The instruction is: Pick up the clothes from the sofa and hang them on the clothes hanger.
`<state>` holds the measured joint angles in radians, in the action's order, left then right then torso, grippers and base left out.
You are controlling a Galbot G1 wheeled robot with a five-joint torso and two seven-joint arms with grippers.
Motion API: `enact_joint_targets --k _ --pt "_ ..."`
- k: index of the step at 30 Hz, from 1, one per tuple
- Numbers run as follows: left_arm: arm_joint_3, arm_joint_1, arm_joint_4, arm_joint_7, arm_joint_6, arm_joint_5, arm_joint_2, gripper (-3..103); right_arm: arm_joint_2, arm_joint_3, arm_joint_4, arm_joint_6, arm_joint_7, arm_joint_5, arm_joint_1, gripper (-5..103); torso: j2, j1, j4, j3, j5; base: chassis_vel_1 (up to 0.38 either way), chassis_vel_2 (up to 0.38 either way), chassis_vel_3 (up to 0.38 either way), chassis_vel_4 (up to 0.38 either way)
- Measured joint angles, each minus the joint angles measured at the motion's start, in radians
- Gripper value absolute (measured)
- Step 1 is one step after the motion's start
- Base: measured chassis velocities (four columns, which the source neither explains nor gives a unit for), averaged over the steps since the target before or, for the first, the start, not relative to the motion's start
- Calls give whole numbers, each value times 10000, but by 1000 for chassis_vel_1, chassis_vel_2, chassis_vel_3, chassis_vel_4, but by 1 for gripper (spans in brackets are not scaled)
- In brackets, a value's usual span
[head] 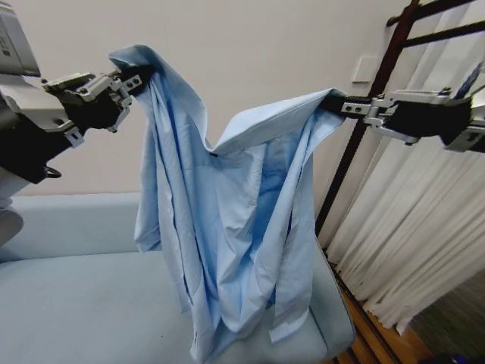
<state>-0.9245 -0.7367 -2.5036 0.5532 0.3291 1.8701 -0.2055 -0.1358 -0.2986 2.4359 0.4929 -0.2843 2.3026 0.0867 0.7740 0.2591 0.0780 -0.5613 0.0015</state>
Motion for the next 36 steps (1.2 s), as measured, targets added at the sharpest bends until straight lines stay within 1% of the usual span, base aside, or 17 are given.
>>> enact_joint_targets --k 3,4,7,8,9,13,14,16,18,19,21,23,24,27,29,32,36 --pt "761 -1171 19 498 523 -143 -1279 1 781 653 197 401 -946 -997 -768 0 -1 5 2 -3 -5 0 0 0 0" --pt "761 -1171 19 498 523 -143 -1279 1 781 653 197 401 -946 -997 -768 0 -1 5 2 -3 -5 0 0 0 0" --pt "1422 -2316 64 377 834 -566 -2224 1 2294 859 225 618 -1888 -2568 -2246 0 -3 6 -12 -4 -1 0 0 0 0" --pt "1893 -2433 140 284 898 -897 -2468 1 2689 873 150 626 -1883 -3338 -2931 0 -3 6 -12 -4 1 0 0 0 0" --pt "1893 -2433 140 284 898 -897 -2468 1 2689 873 150 626 -1883 -3338 -2931 0 -3 6 -12 -4 1 0 0 0 0" --pt "4598 -2036 2004 -310 743 -3160 -3361 1 3892 1243 -694 405 -864 -7130 -6010 0 -2 5 4 -2 0 0 0 0 0" --pt "4598 -2036 2004 -310 743 -3160 -3361 1 3892 1243 -694 405 -864 -7130 -6010 0 -2 5 4 -2 0 0 0 0 0" --pt "5466 -1801 3118 -623 508 -4139 -3774 1 4661 2422 -1564 176 -284 -8439 -6653 0 -4 4 8 -3 2 0 0 0 0" --pt "6810 -1050 4686 -1051 105 -5271 -4476 1 5476 3596 -2597 -213 467 -9767 -6608 0 -5 5 -5 -4 12 0 0 0 0" --pt "6810 -1050 4686 -1051 105 -5271 -4476 1 5476 3596 -2597 -213 467 -9767 -6608 0 -5 5 -5 -4 12 0 0 0 0" --pt "8020 -271 5983 -1339 -194 -6129 -5130 1 6157 4289 -3473 -484 870 -10745 -6190 0 -5 5 -4 -4 -13 0 0 0 0" --pt "8950 509 7247 -1523 -429 -6832 -5723 1 6872 4922 -4387 -782 1169 -11601 -5682 0 -6 5 -1 -5 2 0 0 0 0" --pt "8950 509 7247 -1523 -429 -6832 -5723 1 6872 4922 -4387 -782 1169 -11601 -5682 0 -6 5 -1 -5 2 0 0 0 0" --pt "9933 1643 9088 -1810 -652 -7645 -6660 1 7925 5595 -5751 -1095 1412 -12476 -4795 0 -5 6 1 -5 -4 0 0 0 0" --pt "10111 1920 9503 -1877 -720 -7802 -6863 1 8144 5750 -6121 -1184 1493 -12654 -4573 0 -5 6 -1 -4 1 0 0 0 0" --pt "10684 3065 11437 -2102 -995 -8445 -7955 1 9040 6353 -7686 -1410 1865 -13418 -3718 0 -4 6 -4 -3 -5 0 0 0 0" --pt "11023 3879 12886 -2266 -1140 -8983 -8759 1 9823 6800 -9033 -1631 2105 -14081 -3160 0 -5 6 4 -2 1 0 0 0 0"
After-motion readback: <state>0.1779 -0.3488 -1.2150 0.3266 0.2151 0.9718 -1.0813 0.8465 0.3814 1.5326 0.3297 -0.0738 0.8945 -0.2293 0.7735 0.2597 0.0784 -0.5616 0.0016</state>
